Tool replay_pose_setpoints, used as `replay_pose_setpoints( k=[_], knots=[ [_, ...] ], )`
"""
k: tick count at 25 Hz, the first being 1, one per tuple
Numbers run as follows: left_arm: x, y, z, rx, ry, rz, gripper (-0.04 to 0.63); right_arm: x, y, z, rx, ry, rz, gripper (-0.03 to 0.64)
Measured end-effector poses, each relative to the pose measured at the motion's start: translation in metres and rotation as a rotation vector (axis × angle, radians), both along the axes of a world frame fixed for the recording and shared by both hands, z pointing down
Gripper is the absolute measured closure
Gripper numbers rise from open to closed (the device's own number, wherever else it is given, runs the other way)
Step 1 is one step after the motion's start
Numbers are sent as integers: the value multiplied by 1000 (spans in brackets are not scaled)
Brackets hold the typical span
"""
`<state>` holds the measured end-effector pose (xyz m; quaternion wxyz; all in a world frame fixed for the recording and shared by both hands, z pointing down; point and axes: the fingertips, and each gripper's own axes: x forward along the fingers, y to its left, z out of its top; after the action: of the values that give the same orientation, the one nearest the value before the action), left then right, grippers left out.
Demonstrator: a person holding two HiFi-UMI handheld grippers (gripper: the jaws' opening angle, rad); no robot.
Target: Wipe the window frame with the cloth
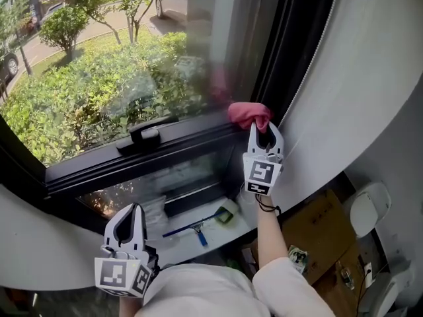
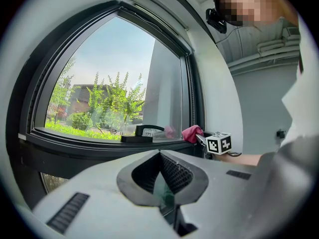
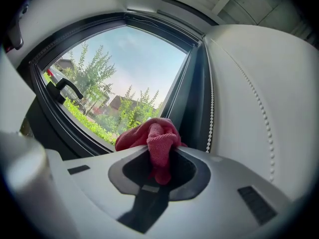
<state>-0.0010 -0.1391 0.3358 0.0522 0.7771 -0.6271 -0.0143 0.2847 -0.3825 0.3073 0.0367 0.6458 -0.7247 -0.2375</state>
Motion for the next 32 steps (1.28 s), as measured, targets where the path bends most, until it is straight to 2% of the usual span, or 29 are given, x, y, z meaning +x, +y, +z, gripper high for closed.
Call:
replay_pose_setpoints(
  k=[7, 22, 26, 32],
  knots=[
    [-7, 3, -1, 4, 1, -14, 588, 3, -6, 28, -73, -16, -8, 529],
    [-80, 50, 10, -17, -9, -243, 588, 6, -4, 30, -131, 11, -2, 529],
    [-85, 54, 11, -13, -3, -256, 588, 4, -5, 29, -164, -44, -22, 528],
    [-92, 58, 13, -9, 7, -283, 588, 3, -7, 31, -173, -53, 2, 529]
  ],
)
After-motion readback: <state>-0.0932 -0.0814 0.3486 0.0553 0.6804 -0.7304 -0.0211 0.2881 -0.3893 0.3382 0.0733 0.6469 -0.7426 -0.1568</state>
